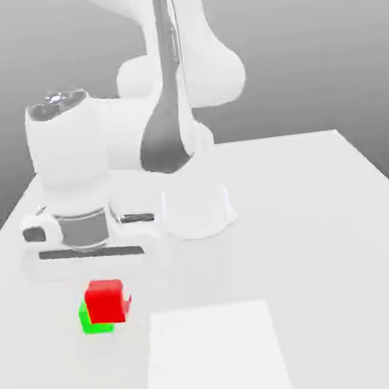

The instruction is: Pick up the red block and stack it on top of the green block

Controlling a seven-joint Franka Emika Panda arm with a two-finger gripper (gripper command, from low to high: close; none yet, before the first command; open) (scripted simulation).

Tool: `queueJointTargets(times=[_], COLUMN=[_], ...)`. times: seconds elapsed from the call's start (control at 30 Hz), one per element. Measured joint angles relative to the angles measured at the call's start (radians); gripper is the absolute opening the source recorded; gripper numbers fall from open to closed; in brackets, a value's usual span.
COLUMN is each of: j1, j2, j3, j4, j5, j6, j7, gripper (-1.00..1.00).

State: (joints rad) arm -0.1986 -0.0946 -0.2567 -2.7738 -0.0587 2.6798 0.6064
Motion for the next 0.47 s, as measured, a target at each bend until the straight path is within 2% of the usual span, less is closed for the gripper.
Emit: queueJointTargets(times=[0.1,0.17,0.27,0.37,0.4,0.47], j1=[-0.079,-0.096,-0.083,-0.08,-0.081,-0.081], j2=[-0.087,-0.077,0.013,0.121,0.141,0.141], j3=[-0.028,-0.044,-0.053,-0.03,-0.022,-0.022], j4=[-0.076,-0.098,-0.102,-0.099,-0.098,-0.098], j5=[-0.055,-0.057,-0.003,0.101,0.123,0.123], j6=[-0.008,0.025,0.117,0.218,0.236,0.236], j7=[0.064,0.073,0.038,-0.034,-0.049,-0.049], gripper=[-1.0,-1.0,-1.0,-1.0,1.0,1.0])
